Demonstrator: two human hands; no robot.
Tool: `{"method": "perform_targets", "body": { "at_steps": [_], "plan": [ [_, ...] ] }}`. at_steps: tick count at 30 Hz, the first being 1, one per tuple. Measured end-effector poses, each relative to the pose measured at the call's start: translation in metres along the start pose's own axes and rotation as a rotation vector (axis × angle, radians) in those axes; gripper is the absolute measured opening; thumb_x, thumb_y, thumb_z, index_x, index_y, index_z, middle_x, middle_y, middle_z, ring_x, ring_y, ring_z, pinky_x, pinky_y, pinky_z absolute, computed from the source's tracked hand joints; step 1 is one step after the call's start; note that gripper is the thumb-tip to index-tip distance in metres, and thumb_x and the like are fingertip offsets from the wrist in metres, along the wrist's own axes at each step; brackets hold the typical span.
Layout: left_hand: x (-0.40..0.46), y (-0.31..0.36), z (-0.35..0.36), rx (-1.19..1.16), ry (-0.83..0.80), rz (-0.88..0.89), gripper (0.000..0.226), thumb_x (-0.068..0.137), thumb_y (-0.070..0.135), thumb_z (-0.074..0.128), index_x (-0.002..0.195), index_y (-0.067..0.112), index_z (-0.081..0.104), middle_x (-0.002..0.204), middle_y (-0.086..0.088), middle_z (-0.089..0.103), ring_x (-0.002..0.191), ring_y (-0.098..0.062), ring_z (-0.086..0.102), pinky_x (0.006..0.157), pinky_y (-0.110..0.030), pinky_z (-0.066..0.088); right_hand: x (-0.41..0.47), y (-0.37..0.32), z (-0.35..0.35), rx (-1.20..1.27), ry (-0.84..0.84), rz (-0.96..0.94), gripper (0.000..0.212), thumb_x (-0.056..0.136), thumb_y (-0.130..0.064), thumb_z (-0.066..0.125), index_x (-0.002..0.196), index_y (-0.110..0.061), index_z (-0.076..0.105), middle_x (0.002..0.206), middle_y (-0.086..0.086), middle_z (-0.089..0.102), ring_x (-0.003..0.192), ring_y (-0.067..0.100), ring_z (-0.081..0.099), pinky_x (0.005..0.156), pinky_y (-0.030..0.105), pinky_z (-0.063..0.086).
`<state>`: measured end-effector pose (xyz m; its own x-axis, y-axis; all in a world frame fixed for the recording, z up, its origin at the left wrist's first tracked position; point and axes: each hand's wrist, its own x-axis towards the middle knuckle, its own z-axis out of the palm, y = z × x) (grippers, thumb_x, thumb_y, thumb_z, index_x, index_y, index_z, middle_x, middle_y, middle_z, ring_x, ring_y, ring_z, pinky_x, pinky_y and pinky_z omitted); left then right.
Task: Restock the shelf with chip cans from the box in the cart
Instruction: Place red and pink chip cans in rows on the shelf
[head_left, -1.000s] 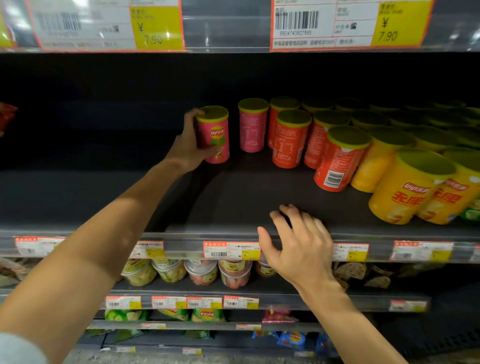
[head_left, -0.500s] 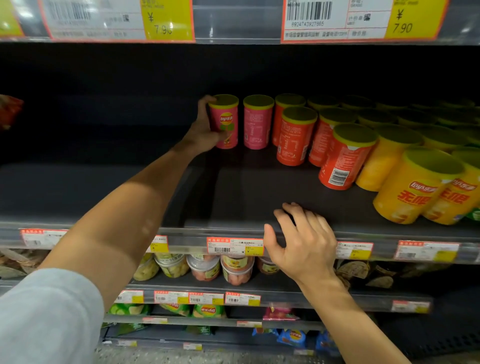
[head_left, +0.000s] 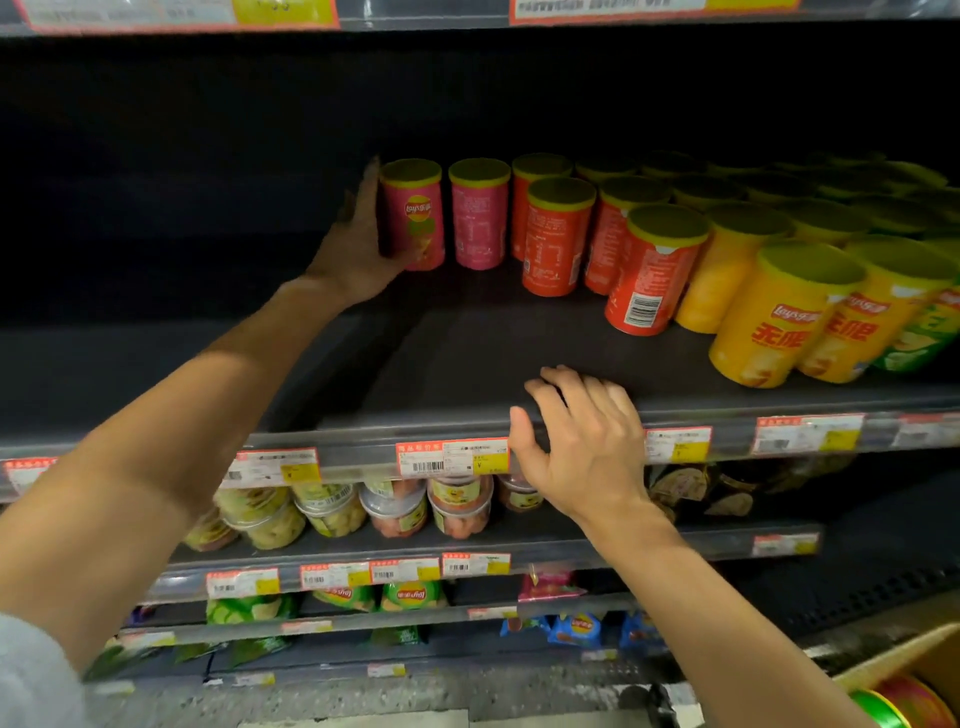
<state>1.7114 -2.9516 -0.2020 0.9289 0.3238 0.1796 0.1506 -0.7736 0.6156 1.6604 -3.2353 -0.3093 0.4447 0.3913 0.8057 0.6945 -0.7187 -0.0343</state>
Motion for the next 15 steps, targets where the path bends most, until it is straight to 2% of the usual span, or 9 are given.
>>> {"method": "perform_targets", "body": {
  "at_steps": [2, 4, 6, 8, 10, 13, 15],
  "plan": [
    [-0.026, 0.008, -0.001, 0.115, 0.01, 0.045, 0.092, 0.09, 0.033, 0.069, 0.155, 0.033, 0.003, 0.159, -0.008, 0.023, 0.142, -0.027, 0.031, 0.111, -0.034, 0.03, 0.0, -0.001, -0.004, 0.009, -0.051, 0.013, 0.048, 0.101, -0.04, 0.039, 0.102, -0.007, 0.073, 0.11, 0.012, 0.072, 0.1, 0.029, 0.067, 0.085, 0.041, 0.048],
    [-0.058, 0.02, 0.002, 0.195, 0.066, 0.181, 0.074, 0.09, 0.026, 0.066, 0.151, 0.025, 0.024, 0.146, -0.013, 0.04, 0.13, -0.032, 0.044, 0.103, -0.034, 0.038, -0.001, -0.001, -0.009, 0.023, -0.102, 0.008, 0.045, 0.1, -0.04, 0.043, 0.107, -0.007, 0.073, 0.115, 0.012, 0.07, 0.107, 0.03, 0.065, 0.089, 0.043, 0.047],
    [-0.092, 0.034, 0.011, 0.208, 0.088, 0.288, 0.062, 0.089, 0.025, 0.066, 0.144, 0.02, 0.038, 0.137, -0.012, 0.047, 0.122, -0.031, 0.051, 0.099, -0.035, 0.043, -0.003, 0.001, -0.016, 0.023, -0.164, -0.004, 0.045, 0.098, -0.04, 0.046, 0.117, -0.008, 0.07, 0.125, 0.013, 0.066, 0.121, 0.03, 0.059, 0.1, 0.045, 0.043],
    [-0.125, 0.05, 0.026, 0.184, 0.053, 0.399, 0.055, 0.09, 0.024, 0.065, 0.14, 0.018, 0.045, 0.14, -0.007, 0.047, 0.124, -0.025, 0.051, 0.102, -0.032, 0.042, -0.011, 0.003, -0.026, 0.002, -0.233, -0.013, 0.049, 0.097, -0.041, 0.046, 0.131, -0.008, 0.062, 0.14, 0.015, 0.056, 0.135, 0.031, 0.047, 0.113, 0.05, 0.033],
    [-0.154, 0.066, 0.046, 0.188, 0.024, 0.565, 0.049, 0.091, 0.025, 0.062, 0.137, 0.012, 0.05, 0.143, -0.009, 0.047, 0.127, -0.024, 0.05, 0.105, -0.033, 0.043, -0.024, 0.007, -0.038, -0.021, -0.262, -0.003, 0.054, 0.097, -0.04, 0.048, 0.141, -0.009, 0.053, 0.151, 0.017, 0.043, 0.145, 0.032, 0.034, 0.118, 0.054, 0.024],
    [-0.184, 0.084, 0.086, 0.212, -0.008, 0.788, 0.046, 0.09, 0.025, 0.056, 0.132, 0.005, 0.058, 0.141, -0.013, 0.052, 0.129, -0.026, 0.05, 0.109, -0.033, 0.041, -0.055, 0.022, -0.059, -0.019, -0.26, 0.05, 0.053, 0.094, -0.036, 0.053, 0.138, -0.005, 0.055, 0.157, 0.02, 0.033, 0.149, 0.033, 0.025, 0.118, 0.056, 0.025],
    [-0.196, 0.096, 0.116, 0.187, -0.046, 0.849, 0.044, 0.088, 0.021, 0.058, 0.129, 0.004, 0.061, 0.138, -0.014, 0.056, 0.128, -0.027, 0.05, 0.112, -0.034, 0.036, -0.079, 0.036, -0.075, -0.016, -0.269, 0.1, 0.048, 0.095, -0.033, 0.055, 0.132, -0.002, 0.058, 0.156, 0.021, 0.033, 0.148, 0.034, 0.026, 0.115, 0.056, 0.031]
  ]
}}
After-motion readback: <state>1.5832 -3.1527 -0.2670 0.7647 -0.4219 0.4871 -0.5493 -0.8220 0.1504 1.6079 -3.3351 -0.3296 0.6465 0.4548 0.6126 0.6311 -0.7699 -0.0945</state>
